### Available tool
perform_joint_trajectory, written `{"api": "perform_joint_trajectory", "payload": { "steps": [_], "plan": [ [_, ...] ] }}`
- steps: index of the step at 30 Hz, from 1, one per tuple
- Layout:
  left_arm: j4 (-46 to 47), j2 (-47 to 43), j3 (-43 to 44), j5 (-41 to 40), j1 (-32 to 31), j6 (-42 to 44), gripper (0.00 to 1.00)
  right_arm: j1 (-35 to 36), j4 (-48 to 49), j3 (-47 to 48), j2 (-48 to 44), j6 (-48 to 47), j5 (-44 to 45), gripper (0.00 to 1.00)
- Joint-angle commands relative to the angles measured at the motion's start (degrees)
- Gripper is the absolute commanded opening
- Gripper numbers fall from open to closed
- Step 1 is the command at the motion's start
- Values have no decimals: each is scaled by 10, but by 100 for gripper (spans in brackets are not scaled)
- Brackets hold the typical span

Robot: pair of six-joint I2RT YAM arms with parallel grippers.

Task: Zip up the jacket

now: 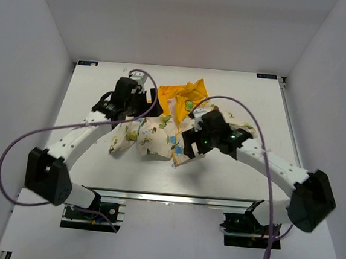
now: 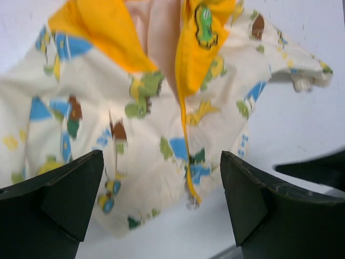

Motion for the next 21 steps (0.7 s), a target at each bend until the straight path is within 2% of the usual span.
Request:
{"api": "perform_joint_trajectory", "payload": {
  "steps": [1,4,10,21],
  "plan": [
    [42,-69,-115,5,-2,-41,98,50,-25,22,79,-14,4,89],
    [34,-115,-175,-28,-2,-52,98,64,-27,52,137,5,34,88],
    [35,-142,-234,-21,-2,-66,98,91,-12,76,206,19,75,72],
    [39,-133,-239,-8,-2,-72,98,108,11,97,263,42,109,70]
  ]
}}
